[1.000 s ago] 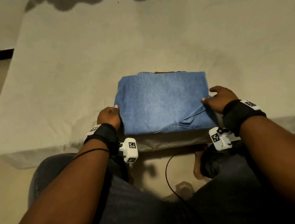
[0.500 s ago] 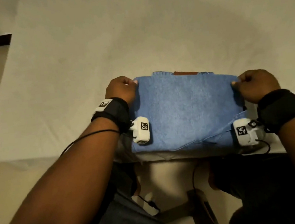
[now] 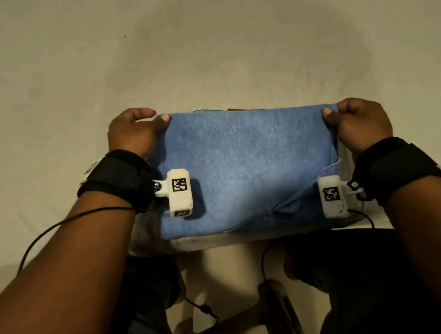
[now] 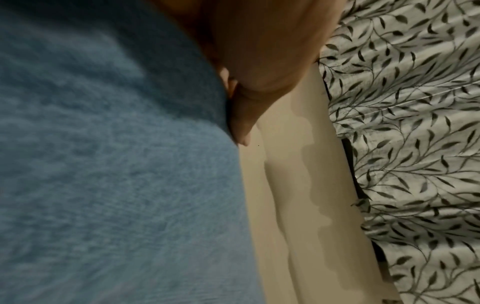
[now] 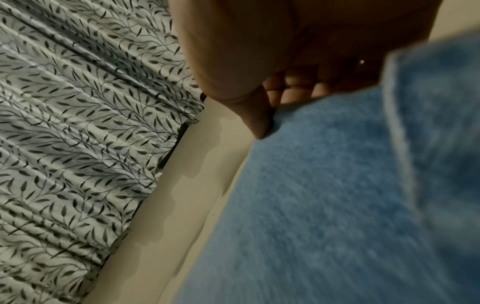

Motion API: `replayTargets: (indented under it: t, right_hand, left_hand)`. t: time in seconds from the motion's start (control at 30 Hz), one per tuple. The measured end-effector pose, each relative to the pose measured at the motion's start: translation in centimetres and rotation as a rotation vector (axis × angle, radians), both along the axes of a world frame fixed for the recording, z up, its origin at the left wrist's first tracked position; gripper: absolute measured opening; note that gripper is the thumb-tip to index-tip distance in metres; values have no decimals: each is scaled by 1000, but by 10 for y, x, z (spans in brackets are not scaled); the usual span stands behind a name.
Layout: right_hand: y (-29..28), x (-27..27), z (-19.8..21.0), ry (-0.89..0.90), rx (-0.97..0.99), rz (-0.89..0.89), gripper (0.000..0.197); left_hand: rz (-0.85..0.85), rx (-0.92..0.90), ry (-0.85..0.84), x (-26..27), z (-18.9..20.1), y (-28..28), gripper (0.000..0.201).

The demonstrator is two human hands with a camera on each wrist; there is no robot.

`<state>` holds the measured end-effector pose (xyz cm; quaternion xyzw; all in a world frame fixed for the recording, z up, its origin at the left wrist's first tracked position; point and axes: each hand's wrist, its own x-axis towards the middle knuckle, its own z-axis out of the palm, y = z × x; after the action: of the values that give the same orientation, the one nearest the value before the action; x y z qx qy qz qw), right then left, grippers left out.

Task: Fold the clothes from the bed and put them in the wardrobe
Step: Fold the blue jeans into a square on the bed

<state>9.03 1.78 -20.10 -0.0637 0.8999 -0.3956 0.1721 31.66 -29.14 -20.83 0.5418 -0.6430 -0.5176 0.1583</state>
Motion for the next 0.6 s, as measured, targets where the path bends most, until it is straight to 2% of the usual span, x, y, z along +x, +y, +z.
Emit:
replayTargets:
  t: [0.07, 0.13, 0.2, 0.27, 0.33, 0.37, 0.43, 0.5, 0.6]
  right_hand:
    - [0, 1, -2, 0, -31, -20, 19]
    - [-2, 4, -7, -38, -27, -18, 21]
    - [-6, 8, -4, -43, 55, 19, 29]
    - [-11, 18, 7, 45, 178, 108, 58]
    - [-18, 44, 22, 220, 270, 359, 92]
    - [-24, 62, 24, 276, 313, 527, 101]
    - [-36, 96, 10, 211, 460, 794, 113]
    - [-41, 114, -11, 160, 607, 879, 123]
    - [-38, 96, -25, 199, 650, 869, 124]
  left_hand:
    - [-1, -21, 63, -4, 0, 4, 20]
    - [-62, -50, 23, -8, -2, 8, 19]
    - [-187, -149, -157, -11, 5, 15, 40]
    - [-412, -347, -301, -12, 25, 35, 75]
    - [-712, -529, -324, -12, 47, 76, 95]
    - [-877, -574, -348, -12, 49, 99, 101]
    - [-1128, -554, -492, -9, 34, 135, 117]
    - [-1194, -526, -646, -6, 7, 136, 129]
    - [-1096, -563, -677, -4, -13, 105, 137]
